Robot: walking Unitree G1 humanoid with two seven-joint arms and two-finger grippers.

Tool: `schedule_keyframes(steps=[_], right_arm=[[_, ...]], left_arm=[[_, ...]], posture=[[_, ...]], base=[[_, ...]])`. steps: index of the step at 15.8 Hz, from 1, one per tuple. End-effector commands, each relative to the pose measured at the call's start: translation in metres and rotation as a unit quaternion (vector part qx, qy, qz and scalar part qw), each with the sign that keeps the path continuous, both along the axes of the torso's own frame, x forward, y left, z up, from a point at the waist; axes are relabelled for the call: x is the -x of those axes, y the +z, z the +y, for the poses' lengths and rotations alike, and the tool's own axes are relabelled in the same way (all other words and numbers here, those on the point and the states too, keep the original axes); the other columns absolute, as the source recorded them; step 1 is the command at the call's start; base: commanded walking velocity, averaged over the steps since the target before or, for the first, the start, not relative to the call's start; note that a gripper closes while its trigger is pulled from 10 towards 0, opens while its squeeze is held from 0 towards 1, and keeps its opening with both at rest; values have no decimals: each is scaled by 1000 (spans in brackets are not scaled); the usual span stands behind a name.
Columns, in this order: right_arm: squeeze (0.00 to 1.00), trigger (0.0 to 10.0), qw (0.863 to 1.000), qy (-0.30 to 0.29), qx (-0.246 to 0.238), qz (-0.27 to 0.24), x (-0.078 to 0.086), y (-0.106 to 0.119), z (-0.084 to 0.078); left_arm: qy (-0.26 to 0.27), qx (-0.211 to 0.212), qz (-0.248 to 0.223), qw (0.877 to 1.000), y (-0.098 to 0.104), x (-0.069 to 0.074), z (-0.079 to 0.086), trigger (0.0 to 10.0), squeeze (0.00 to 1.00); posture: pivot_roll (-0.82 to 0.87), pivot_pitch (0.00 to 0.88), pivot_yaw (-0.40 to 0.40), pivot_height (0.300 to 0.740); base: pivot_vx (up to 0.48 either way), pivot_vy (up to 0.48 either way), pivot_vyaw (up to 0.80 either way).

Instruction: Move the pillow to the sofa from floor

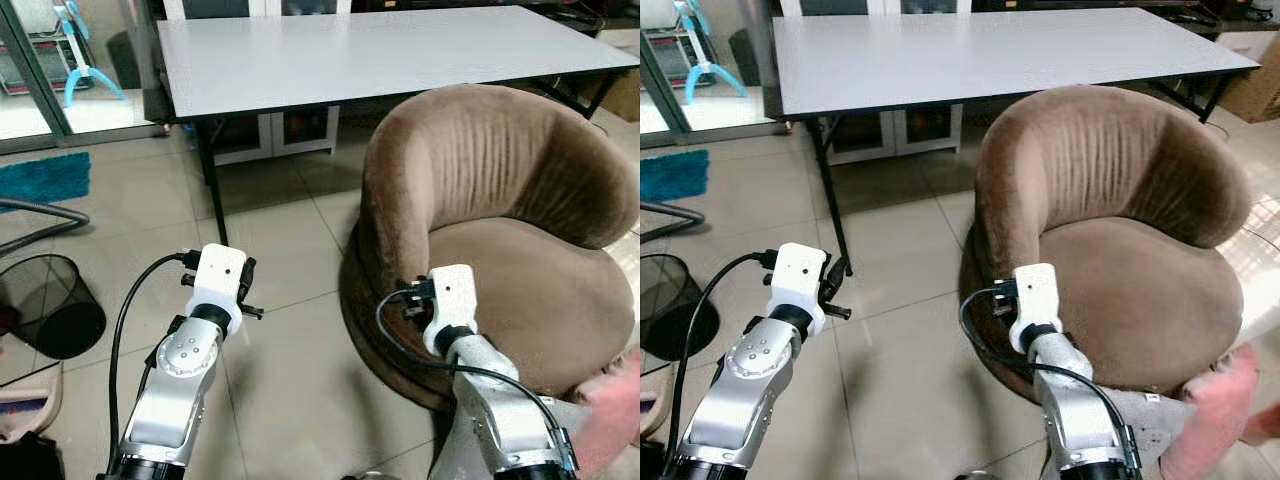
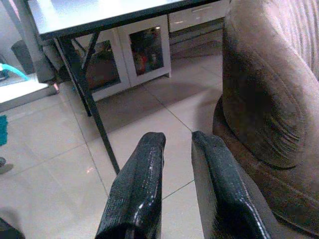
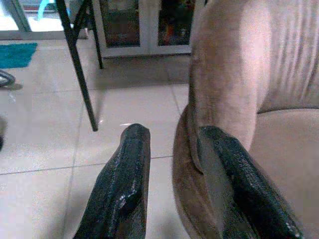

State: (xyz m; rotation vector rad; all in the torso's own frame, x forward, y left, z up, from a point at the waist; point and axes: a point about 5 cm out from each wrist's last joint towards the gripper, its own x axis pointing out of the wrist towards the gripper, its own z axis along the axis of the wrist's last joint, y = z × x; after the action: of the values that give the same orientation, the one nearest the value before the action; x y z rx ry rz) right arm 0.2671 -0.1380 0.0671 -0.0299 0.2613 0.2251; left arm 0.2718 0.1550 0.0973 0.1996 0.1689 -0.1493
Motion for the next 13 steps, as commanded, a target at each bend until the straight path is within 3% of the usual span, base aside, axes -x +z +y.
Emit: schedule_keyframes(steps=[1, 10, 13], right_arm=[[0, 10000, 1000, -13, -5, 0, -1, 1, -5], [0, 10000, 997, -78, 14, 7, 18, 6, -26], [0, 10000, 995, -101, 21, 11, 19, 9, -28]], left_arm=[[7, -3, -3, 1000, 1, -1, 2, 10000, 0], [-12, -17, -23, 1000, 7, -17, 1, 10000, 0], [-34, -22, -47, 998, 15, -25, -6, 10000, 0]], posture=[[-5, 0, -23, 740], [-36, 0, 4, 740], [-42, 0, 12, 740]], base=[[0, 0, -750], [0, 400, -749], [0, -3, -750]])
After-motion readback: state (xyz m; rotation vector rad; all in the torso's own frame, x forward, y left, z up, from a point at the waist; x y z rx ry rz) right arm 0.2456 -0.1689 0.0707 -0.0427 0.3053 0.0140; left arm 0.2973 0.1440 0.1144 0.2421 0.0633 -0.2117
